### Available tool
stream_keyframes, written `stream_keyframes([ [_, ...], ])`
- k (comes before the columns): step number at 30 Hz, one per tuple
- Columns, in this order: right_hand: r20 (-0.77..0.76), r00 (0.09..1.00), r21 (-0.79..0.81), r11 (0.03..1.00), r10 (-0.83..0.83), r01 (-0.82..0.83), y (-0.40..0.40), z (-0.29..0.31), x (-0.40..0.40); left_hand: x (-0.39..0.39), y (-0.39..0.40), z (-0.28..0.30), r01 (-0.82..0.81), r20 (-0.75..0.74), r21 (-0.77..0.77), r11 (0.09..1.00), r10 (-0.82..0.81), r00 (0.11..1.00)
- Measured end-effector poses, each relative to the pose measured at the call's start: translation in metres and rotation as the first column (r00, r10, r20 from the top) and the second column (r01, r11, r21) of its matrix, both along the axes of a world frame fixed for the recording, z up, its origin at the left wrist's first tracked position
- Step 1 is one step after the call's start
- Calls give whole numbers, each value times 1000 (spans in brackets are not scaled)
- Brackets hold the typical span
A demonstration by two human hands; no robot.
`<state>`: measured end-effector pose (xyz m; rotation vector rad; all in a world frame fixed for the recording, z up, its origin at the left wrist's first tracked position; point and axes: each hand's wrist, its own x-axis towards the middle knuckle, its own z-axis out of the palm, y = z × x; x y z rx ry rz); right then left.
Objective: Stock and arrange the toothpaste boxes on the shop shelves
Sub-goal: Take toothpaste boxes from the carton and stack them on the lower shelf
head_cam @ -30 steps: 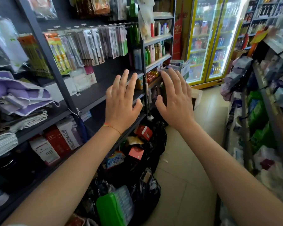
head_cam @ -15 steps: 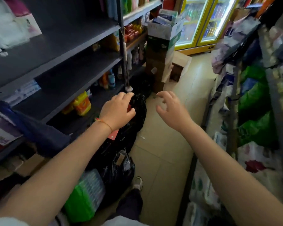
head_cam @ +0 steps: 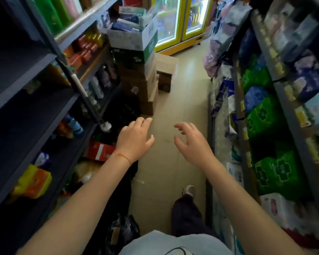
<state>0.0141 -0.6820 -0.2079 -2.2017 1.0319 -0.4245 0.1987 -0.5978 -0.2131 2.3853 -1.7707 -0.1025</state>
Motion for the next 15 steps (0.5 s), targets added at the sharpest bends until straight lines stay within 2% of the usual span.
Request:
stream_keyframes([
  [5, 141, 984, 130, 987, -111, 92, -152, -20, 16, 18, -161, -14, 17, 10, 26, 1000, -17, 1000],
  [8, 159, 977, 224, 969, -139, 101, -257, -18, 36, 38, -259, -10, -38, -34, 53, 998, 40, 999],
  [15, 115, 993, 300, 952, 27, -60, -417, -3, 116, 102, -384, -3, -184, -201, 50, 982, 190, 961],
])
